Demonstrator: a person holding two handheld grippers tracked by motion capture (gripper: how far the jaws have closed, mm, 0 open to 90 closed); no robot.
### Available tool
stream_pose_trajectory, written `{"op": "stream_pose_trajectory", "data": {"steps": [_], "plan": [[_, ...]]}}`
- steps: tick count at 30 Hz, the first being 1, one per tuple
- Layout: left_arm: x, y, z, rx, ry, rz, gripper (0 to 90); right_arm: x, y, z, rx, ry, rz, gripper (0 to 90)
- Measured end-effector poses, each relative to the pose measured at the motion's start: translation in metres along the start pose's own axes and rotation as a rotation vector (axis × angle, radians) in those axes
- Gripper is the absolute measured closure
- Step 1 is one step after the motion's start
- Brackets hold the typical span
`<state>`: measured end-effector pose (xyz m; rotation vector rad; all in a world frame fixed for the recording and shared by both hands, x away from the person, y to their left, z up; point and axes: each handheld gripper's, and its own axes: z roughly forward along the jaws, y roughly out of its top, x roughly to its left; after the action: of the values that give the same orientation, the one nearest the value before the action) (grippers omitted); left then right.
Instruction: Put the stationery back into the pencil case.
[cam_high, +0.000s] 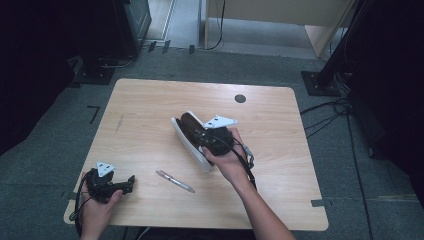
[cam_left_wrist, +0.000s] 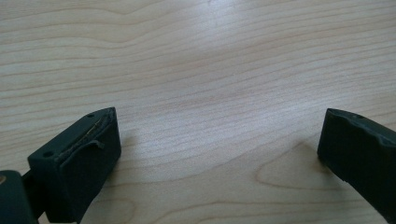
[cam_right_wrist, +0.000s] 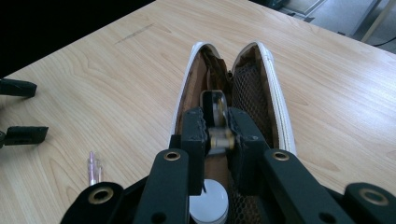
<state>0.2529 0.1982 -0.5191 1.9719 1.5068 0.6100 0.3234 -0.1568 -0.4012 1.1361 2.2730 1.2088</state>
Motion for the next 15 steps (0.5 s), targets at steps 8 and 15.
{"op": "stream_pose_trajectory", "data": {"steps": [8, 15], "plan": [[0.0000, 0.0000, 0.0000, 0.000, 0.000, 0.000, 0.0, 0.0016, 0.0005, 0.0000, 0.005, -0.008, -0.003, 77.9], [0.0000, 0.0000, 0.0000, 0.000, 0.000, 0.000, 0.0, 0.0004, 0.0003, 0.0034, 0.006, -0.013, -0.006, 77.6]]}}
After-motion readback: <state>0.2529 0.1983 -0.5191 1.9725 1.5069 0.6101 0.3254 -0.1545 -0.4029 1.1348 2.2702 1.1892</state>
